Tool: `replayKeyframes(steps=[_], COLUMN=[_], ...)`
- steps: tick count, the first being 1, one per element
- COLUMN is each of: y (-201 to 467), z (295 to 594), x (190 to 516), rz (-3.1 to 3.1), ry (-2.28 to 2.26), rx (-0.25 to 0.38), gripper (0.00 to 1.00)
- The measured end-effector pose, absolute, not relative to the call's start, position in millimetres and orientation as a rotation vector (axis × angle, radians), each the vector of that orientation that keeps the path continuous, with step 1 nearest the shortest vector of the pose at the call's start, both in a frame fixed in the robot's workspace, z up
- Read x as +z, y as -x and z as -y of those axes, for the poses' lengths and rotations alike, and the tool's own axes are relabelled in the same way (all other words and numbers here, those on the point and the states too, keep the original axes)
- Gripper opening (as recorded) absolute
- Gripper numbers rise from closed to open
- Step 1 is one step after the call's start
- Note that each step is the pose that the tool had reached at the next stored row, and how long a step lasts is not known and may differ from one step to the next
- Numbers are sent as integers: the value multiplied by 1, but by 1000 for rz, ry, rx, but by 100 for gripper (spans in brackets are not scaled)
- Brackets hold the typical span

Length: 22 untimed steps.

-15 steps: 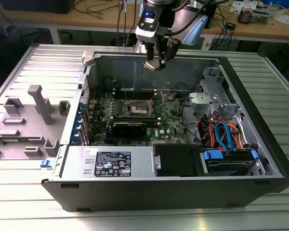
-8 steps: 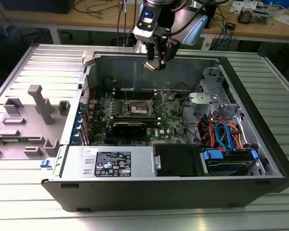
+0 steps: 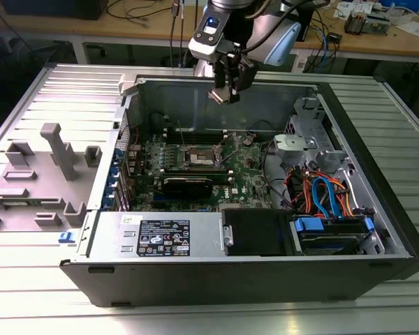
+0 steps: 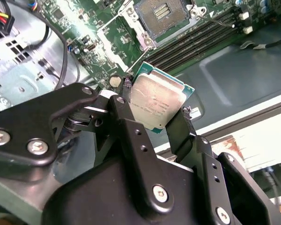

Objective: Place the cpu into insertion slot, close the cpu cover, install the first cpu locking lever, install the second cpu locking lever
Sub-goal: 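Place the cpu into insertion slot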

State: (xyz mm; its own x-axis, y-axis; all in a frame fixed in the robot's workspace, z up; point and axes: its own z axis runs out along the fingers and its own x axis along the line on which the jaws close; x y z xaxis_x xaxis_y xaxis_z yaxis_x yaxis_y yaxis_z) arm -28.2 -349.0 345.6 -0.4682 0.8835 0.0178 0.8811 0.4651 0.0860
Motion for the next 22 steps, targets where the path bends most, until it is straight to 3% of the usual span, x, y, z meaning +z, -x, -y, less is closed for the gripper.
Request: replayKeyframes(steps=[22], y=[28], z=[349], x=[342], rz=[-2564], ry=[-1753], rx=[125], gripper=[54])
